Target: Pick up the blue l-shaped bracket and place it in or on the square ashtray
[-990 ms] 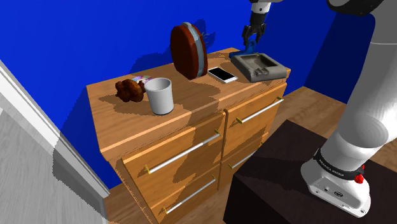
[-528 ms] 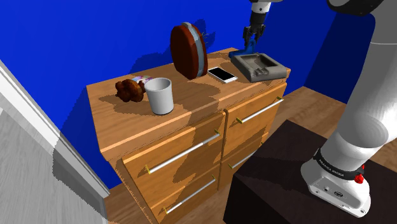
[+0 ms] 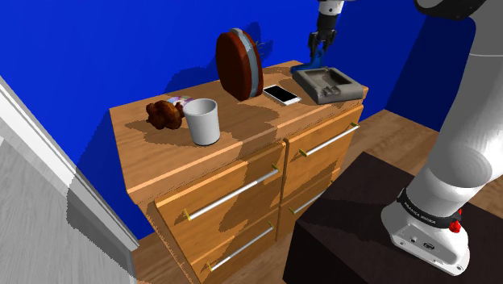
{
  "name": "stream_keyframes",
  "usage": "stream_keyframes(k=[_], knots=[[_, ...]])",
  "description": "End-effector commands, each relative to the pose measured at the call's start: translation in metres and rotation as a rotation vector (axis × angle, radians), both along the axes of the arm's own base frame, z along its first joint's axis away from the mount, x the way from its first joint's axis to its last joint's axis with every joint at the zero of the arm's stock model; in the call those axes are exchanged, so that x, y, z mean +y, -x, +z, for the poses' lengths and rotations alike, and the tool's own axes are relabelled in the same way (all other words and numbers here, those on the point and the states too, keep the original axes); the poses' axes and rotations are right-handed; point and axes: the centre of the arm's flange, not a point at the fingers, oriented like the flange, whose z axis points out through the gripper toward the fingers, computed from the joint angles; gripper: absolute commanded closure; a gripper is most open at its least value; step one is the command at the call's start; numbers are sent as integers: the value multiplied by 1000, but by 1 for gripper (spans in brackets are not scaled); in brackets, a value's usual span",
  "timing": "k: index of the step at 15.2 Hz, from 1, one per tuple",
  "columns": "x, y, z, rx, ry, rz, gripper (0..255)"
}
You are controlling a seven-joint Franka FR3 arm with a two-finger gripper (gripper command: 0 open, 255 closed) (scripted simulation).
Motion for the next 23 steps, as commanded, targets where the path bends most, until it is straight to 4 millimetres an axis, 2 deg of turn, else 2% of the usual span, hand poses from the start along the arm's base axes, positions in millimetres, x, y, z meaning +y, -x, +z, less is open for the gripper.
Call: stream_keyframes(k=[1, 21, 23], knots=[[0, 0, 9, 0, 0, 0, 255], [0, 0, 113, 0, 0, 0, 255], [14, 22, 116, 0, 0, 0, 255]])
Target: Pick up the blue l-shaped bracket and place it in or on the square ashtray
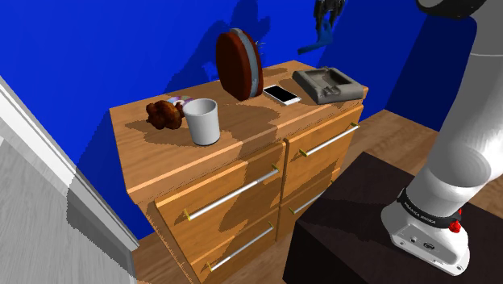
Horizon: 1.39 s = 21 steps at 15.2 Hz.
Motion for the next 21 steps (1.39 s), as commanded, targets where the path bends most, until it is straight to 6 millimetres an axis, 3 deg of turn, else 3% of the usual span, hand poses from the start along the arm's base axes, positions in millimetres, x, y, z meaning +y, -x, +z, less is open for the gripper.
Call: stream_keyframes(k=[1, 13, 21], knots=[[11, 22, 3, 0, 0, 1, 255], [94, 157, 21, 0, 0, 1, 255], [94, 157, -21, 0, 0, 1, 255]])
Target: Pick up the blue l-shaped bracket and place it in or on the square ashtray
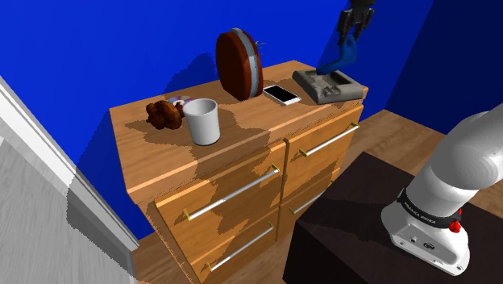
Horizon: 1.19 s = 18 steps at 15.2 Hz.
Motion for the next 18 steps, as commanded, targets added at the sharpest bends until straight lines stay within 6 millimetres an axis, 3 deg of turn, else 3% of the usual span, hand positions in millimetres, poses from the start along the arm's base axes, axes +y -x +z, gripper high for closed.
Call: stream_keyframes(k=[1, 10, 17, 18], knots=[[1, 0, -9, -1, 0, 0, 255], [1, 0, -55, -1, 0, 0, 255], [1, 0, -55, -1, 0, 0, 255], [0, 0, -54, -1, 0, 0, 0]])
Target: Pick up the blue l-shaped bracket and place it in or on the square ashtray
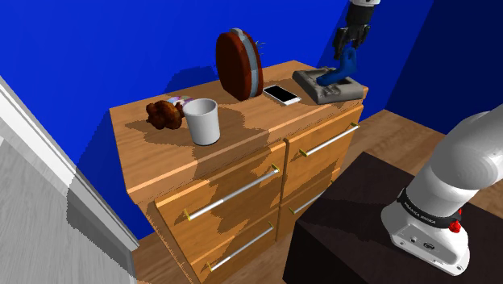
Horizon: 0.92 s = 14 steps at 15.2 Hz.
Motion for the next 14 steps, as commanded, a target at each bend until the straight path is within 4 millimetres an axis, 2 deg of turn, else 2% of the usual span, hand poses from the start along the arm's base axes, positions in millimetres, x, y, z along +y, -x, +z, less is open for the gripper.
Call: stream_keyframes(k=[1, 5, 9, 14], knots=[[1, -1, -3, 6, -2, 2, 0], [1, -1, -3, 6, -2, 2, 0], [2, 4, 47, 6, -2, 2, 0], [2, 4, 47, 6, -2, 2, 0]])
